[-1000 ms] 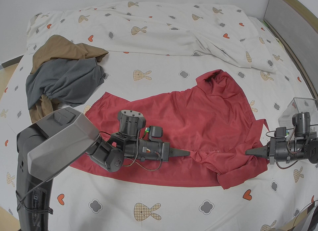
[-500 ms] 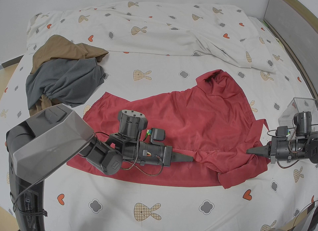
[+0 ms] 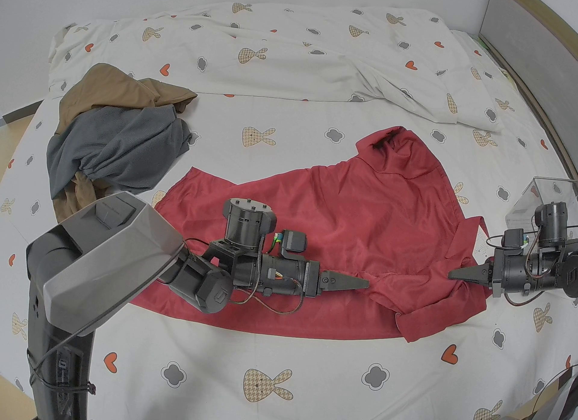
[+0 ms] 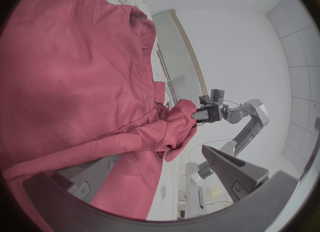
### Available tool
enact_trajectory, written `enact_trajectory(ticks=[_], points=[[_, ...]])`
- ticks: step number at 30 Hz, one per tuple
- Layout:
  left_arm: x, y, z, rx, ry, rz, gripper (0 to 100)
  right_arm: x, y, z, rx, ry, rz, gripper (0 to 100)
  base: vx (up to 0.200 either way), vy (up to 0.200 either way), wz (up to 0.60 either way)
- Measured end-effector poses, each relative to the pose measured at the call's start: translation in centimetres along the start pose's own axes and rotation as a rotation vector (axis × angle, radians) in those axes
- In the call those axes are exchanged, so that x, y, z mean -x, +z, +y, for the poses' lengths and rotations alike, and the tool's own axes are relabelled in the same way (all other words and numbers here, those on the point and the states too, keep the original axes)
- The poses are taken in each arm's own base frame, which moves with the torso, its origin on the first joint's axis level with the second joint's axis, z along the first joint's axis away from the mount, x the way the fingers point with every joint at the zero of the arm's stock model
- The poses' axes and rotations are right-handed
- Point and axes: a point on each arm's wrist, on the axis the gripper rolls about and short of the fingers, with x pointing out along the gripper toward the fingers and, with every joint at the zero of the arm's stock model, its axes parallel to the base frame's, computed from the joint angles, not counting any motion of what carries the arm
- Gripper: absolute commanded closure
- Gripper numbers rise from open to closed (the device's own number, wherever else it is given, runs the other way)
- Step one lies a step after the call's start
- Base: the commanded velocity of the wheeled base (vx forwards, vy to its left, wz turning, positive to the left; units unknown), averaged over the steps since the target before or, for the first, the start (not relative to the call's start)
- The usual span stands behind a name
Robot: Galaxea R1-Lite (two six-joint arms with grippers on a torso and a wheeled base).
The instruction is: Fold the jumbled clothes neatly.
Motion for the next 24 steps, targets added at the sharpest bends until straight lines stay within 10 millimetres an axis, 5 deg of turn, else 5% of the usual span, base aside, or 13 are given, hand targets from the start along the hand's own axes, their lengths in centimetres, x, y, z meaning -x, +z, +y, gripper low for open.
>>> enact_trajectory(ticks=[8,9,24], points=[[-0.2,0.7,1.0,0.0,0.005,-0.012,0,0.0,0.0,0.1,0.003,0.002,0.001,100,0.0,0.0,0.0],[-0.1,0.7,1.2,0.0,0.008,-0.016,100,0.0,-0.1,0.1,0.004,0.003,0.002,100,0.0,0.0,0.0],[0.3,1.0,2.7,0.008,0.025,-0.032,100,0.3,-0.4,-0.2,-0.011,-0.009,0.001,100,0.0,0.0,0.0]])
